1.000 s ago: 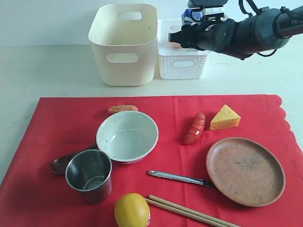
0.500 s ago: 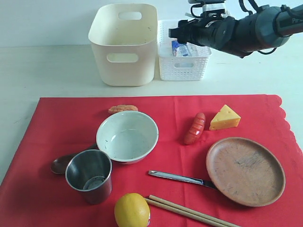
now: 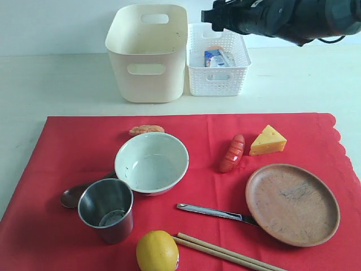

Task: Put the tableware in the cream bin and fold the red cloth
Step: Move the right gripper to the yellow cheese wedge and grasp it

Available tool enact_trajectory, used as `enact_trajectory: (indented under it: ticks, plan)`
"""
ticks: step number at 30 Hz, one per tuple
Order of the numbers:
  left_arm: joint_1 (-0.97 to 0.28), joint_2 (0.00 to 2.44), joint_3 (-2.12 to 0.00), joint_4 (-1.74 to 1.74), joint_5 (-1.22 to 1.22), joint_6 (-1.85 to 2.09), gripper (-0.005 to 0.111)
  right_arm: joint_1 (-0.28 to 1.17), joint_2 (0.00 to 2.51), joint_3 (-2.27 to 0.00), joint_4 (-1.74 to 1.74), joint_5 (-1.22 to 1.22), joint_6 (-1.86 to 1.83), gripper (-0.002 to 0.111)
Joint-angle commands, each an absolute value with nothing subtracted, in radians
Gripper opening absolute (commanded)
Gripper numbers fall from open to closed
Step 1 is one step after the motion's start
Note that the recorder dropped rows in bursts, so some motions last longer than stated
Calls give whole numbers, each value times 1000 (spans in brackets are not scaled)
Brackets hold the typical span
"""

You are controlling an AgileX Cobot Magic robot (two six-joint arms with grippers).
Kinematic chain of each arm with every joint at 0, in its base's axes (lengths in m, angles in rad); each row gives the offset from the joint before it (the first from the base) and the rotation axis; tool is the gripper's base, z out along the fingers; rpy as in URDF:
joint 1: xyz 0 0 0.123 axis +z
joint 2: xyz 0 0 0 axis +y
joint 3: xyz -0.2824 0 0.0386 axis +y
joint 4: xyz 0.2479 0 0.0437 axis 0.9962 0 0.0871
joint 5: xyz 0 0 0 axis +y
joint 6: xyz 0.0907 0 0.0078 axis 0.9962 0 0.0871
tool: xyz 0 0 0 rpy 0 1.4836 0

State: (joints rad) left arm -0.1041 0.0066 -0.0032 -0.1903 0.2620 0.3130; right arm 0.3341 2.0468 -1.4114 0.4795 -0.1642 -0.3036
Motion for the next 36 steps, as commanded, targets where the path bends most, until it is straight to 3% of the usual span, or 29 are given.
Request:
enact_trajectory:
  ticks: [1, 7, 17, 22, 36]
  plan:
    - [-102, 0, 0, -190, 260, 314, 2, 330, 1974, -1415, 470, -33, -313, 70]
    - [-102, 0, 0, -190, 260, 314, 2, 330, 1888, -1415, 401, 217, -377, 64]
    - [-102, 0, 0, -190, 260, 314, 2, 330, 1792, -1410, 201, 657, -261, 17]
    - [-102, 0, 0, -190, 260, 314, 2, 330, 1728, -1308, 175, 676, -214, 0]
    - [-102, 0, 0, -190, 260, 314, 2, 330, 1671, -972, 72, 570, -59, 4]
